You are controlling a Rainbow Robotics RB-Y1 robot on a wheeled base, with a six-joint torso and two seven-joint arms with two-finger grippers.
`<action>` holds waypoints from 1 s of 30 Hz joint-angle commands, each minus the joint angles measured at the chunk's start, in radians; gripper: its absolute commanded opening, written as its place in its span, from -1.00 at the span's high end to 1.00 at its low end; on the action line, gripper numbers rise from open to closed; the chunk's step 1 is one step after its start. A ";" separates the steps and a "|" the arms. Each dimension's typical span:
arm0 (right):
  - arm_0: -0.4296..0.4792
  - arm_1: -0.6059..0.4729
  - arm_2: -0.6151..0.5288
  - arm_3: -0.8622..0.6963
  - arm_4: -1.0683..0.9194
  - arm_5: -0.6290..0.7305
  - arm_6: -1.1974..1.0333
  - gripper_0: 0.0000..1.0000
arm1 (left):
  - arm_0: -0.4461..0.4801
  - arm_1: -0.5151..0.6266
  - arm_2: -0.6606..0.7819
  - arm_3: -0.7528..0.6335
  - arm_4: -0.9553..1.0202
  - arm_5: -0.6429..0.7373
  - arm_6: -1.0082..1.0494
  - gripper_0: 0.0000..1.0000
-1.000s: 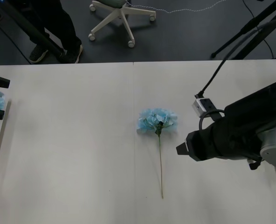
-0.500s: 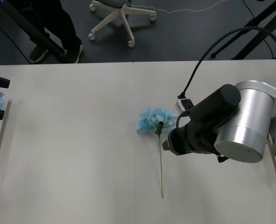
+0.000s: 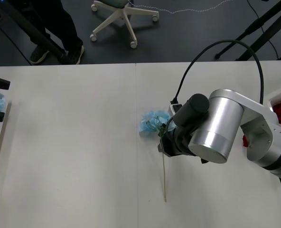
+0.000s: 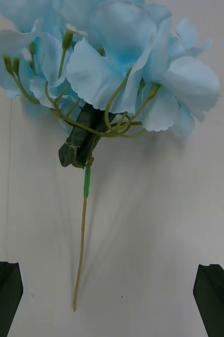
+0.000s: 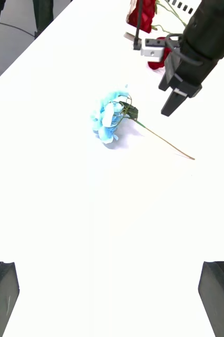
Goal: Put the red flowers into the right box and the blue flowers into the left box
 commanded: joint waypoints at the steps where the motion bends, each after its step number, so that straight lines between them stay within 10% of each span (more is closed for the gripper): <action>1: -0.039 0.050 0.028 0.027 0.033 0.006 -0.053 -0.89 | -0.030 0.045 -0.003 -0.012 0.012 0.005 -0.065 -1.00; 30: -0.039 0.211 0.127 0.286 0.220 -0.115 -0.056 -0.89 | -0.030 0.045 -0.003 -0.012 0.012 0.005 -0.065 -1.00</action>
